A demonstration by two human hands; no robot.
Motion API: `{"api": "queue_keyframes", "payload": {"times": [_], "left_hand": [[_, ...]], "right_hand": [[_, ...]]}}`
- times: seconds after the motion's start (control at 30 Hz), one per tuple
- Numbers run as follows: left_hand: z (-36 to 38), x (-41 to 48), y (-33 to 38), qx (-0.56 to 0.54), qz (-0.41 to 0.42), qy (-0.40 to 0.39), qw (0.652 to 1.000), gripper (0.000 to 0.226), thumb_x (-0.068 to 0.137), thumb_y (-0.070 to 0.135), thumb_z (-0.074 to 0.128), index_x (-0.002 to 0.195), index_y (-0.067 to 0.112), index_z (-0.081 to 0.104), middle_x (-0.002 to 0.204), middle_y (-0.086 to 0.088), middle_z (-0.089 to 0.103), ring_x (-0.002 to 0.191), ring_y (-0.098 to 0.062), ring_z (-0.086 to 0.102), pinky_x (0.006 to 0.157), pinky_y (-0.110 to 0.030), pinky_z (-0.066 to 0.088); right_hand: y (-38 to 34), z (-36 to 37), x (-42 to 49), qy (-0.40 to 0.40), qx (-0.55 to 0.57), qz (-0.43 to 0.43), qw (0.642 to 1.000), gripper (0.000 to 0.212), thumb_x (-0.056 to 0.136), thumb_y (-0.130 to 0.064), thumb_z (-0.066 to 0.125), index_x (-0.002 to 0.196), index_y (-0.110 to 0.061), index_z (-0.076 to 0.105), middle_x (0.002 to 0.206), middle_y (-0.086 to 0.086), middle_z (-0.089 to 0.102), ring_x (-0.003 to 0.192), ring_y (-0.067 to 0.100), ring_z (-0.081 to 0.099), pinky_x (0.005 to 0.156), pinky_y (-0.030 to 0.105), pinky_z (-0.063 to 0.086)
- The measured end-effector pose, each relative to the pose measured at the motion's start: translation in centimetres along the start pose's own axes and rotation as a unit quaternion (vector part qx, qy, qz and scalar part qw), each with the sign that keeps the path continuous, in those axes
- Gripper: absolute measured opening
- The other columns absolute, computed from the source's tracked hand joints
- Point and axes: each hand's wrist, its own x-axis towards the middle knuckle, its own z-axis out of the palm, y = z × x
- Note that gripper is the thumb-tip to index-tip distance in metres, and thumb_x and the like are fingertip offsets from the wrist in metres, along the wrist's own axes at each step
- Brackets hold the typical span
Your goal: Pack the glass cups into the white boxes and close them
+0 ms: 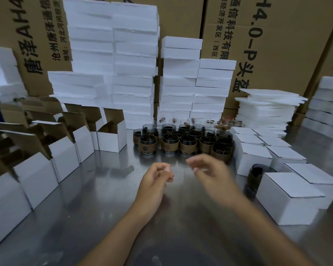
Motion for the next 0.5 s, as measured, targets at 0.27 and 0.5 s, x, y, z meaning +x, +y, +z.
{"api": "queue_keyframes", "payload": {"times": [0.27,0.5], "left_hand": [[-1.6,1.8,-0.7,0.084,0.007,0.084,0.993,0.016,0.092,0.008,0.053,0.087,0.023,0.056,0.084,0.003,0.058,0.080,-0.010,0.056,0.059,-0.002,0.038],[-7.5,8.0,-1.2,0.203,-0.003,0.178,0.963,0.012,0.096,0.012,0.049,0.104,0.017,0.056,0.096,0.003,0.057,0.078,-0.004,0.050,0.059,-0.011,0.042]], "right_hand": [[4.2,3.0,-0.9,0.086,0.016,0.040,0.995,0.037,0.086,0.005,0.058,0.081,-0.031,0.064,0.088,-0.008,0.068,0.077,0.002,0.060,0.066,0.012,0.045],[5.1,3.3,-0.7,0.102,-0.070,-0.024,0.992,0.045,0.080,0.009,0.060,0.077,-0.036,0.057,0.081,-0.011,0.064,0.079,0.001,0.057,0.065,0.007,0.040]]}}
